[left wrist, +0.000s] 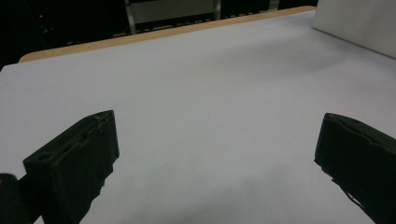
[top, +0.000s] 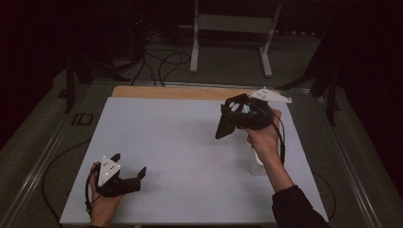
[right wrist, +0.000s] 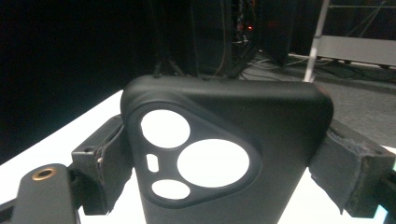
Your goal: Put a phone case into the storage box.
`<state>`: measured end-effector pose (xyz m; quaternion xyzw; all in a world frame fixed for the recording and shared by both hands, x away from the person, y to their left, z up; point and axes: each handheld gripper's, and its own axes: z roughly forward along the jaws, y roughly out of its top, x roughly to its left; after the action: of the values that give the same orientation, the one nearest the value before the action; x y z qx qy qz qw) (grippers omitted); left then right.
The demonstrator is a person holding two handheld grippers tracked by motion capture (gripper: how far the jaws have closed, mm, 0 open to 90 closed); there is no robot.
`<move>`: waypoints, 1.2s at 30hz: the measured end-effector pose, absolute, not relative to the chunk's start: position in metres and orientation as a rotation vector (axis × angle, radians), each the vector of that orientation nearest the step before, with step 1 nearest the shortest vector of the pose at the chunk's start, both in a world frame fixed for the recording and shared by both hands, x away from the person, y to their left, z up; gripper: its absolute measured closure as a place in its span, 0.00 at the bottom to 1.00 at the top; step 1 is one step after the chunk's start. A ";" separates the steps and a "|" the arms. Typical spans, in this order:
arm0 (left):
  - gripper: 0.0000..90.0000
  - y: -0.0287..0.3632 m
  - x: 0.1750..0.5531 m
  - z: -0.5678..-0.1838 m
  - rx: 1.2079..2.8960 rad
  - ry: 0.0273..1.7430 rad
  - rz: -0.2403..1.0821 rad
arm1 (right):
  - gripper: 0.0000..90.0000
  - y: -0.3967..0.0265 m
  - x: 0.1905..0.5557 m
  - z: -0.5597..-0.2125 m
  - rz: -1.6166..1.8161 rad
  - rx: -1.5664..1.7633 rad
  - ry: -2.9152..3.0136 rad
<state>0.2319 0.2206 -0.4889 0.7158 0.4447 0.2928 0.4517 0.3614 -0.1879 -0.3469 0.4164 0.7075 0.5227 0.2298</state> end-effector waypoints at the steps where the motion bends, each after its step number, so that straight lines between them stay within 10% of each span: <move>1: 0.00 0.220 0.232 -0.489 1.767 1.099 0.723 | 0.16 -0.190 0.365 -0.346 1.427 1.153 1.940; 36: 0.00 0.220 0.232 -0.489 1.766 1.099 0.717 | 0.16 -0.218 0.399 -0.337 1.380 1.268 1.831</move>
<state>0.2317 0.2200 -0.4891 0.7153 0.4451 0.2906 0.4537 0.3993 -0.2177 -0.3368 0.4676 0.6751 0.5090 0.2580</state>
